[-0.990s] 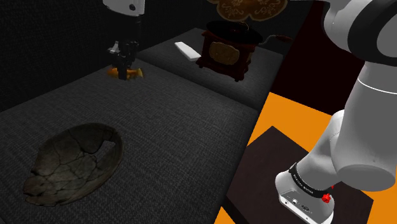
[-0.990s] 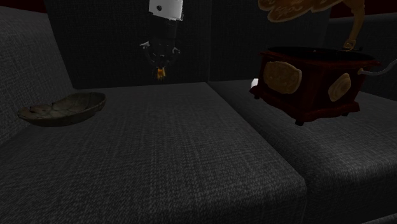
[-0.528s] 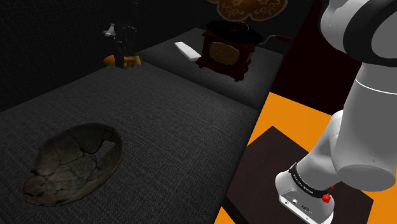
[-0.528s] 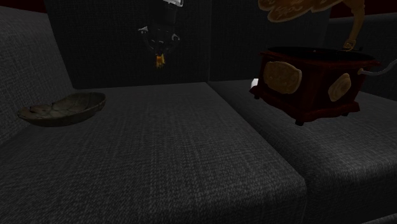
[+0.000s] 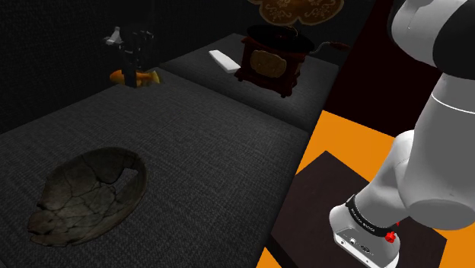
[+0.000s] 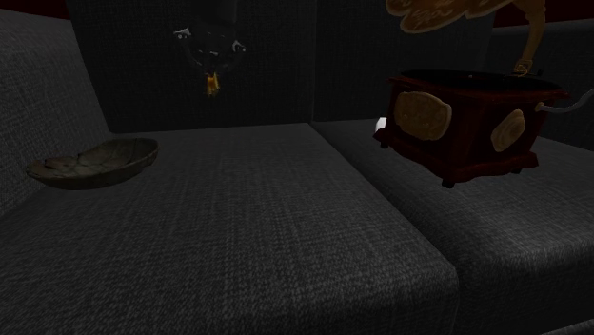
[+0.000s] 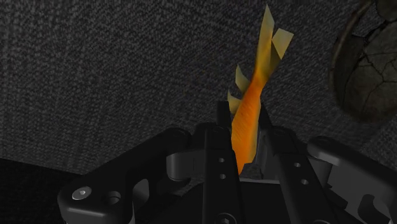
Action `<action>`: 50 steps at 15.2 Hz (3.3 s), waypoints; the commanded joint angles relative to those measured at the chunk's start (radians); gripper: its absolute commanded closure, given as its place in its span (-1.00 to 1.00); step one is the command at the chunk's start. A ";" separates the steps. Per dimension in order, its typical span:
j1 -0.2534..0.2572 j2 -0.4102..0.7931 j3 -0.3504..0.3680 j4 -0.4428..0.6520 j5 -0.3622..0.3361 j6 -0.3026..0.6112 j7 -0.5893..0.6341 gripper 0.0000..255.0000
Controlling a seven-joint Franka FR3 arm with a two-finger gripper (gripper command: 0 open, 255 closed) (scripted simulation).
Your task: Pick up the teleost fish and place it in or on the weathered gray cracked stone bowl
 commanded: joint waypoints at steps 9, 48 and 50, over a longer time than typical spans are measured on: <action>0.154 0.014 0.065 0.000 -0.056 0.043 0.218 1.00; 0.223 0.010 0.093 -0.055 -0.079 0.104 0.313 -1.00; 0.223 0.010 0.093 -0.055 -0.079 0.104 0.313 -1.00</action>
